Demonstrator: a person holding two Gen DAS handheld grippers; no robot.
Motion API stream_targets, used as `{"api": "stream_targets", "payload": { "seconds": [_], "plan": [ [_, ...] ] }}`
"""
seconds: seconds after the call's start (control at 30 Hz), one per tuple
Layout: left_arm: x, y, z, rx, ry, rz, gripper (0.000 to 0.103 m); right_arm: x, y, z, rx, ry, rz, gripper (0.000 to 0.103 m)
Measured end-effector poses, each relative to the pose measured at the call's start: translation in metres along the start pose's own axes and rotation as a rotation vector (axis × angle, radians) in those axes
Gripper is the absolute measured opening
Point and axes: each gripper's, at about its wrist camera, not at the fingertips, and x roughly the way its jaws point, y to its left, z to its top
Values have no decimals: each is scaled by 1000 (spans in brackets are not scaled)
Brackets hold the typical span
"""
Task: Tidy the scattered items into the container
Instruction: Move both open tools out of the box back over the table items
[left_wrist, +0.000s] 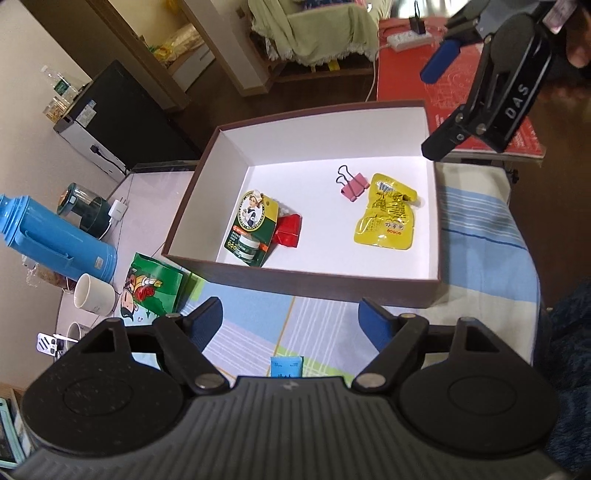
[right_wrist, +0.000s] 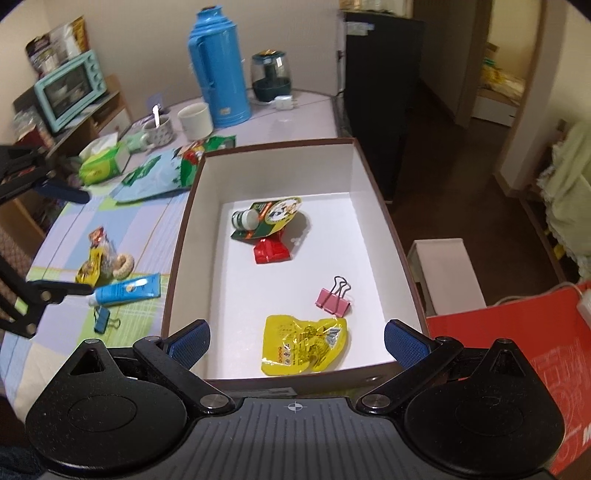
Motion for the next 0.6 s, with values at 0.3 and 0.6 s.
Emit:
{"api": "stream_targets", "payload": {
  "seconds": [0.3, 0.6],
  "plan": [
    [-36, 18, -78, -139, -19, 52, 81, -16, 14, -16, 160, -94, 28, 103],
    [-59, 37, -158, -375, 4, 94, 81, -18, 54, -14, 172, -156, 106, 103]
  ]
}}
